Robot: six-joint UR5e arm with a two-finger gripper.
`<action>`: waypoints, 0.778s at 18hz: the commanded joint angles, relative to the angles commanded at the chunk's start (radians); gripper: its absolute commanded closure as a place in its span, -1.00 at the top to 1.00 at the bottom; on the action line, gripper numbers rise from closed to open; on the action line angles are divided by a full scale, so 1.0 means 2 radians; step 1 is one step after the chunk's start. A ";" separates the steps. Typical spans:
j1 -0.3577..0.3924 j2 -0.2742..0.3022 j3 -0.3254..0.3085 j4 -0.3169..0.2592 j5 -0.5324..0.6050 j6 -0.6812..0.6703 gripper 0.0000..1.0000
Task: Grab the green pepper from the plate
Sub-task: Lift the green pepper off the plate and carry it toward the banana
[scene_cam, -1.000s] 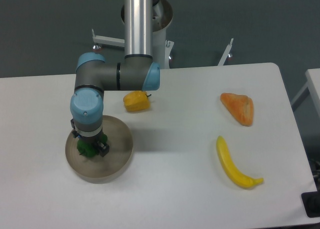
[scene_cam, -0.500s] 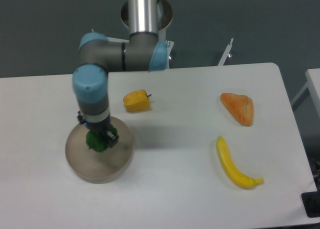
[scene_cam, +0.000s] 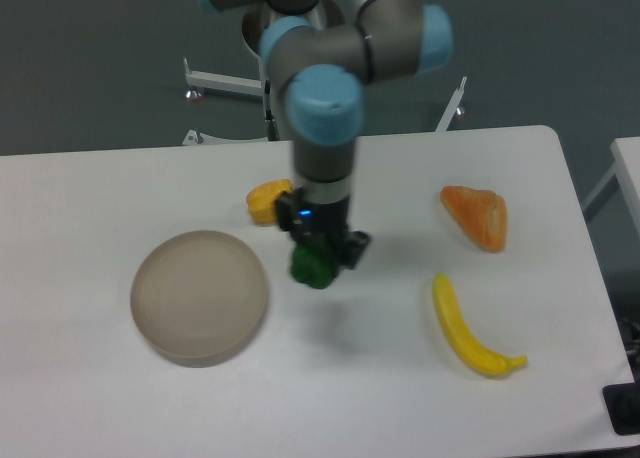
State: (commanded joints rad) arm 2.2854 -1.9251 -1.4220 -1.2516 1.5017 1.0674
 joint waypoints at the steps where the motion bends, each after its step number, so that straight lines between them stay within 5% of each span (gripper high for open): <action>1: 0.008 0.000 -0.002 -0.002 0.001 0.015 -0.51; 4: 0.032 -0.008 -0.002 -0.008 0.044 0.109 -0.58; 14: 0.038 -0.027 0.010 -0.010 0.046 0.173 -0.63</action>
State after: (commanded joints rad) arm 2.3608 -1.9788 -1.4021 -1.2717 1.5938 1.4143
